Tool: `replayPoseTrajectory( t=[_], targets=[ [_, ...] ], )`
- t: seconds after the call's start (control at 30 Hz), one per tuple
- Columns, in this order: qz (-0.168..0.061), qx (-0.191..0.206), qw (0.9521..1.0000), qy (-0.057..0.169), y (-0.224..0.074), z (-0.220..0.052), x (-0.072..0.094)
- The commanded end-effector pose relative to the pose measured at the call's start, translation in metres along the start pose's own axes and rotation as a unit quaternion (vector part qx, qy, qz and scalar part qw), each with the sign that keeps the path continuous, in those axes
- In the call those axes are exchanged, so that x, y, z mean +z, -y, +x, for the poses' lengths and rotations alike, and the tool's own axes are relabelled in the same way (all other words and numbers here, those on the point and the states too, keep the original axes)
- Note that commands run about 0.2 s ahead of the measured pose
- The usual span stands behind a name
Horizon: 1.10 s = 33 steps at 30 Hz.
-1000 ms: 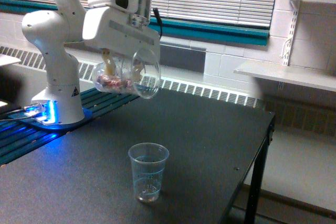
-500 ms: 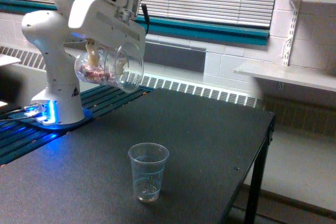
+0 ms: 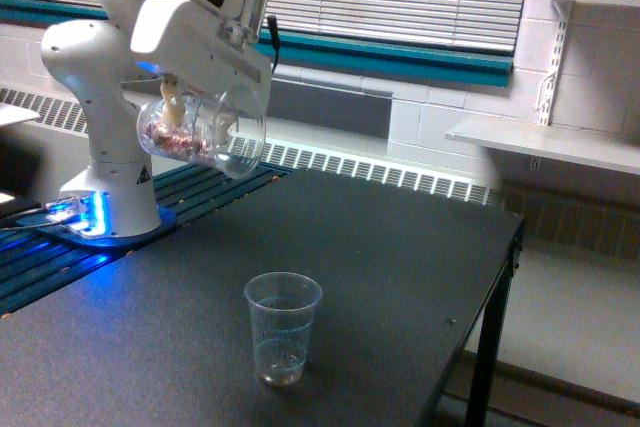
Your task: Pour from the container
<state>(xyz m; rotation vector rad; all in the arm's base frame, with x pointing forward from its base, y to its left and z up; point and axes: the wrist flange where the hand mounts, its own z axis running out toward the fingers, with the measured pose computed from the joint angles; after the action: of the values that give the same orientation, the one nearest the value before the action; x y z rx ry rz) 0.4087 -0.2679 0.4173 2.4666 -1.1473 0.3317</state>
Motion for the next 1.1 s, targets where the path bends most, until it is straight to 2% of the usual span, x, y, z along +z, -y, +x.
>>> replayPoseTrajectory(
  t=[0.03, 1.1],
  targets=[
    [-0.006, 0.010, 0.9999, 0.004, 0.004, -0.011, 0.006],
    [-0.064, -0.012, 0.9979, -0.005, 0.041, -0.016, 0.013]
  ],
)
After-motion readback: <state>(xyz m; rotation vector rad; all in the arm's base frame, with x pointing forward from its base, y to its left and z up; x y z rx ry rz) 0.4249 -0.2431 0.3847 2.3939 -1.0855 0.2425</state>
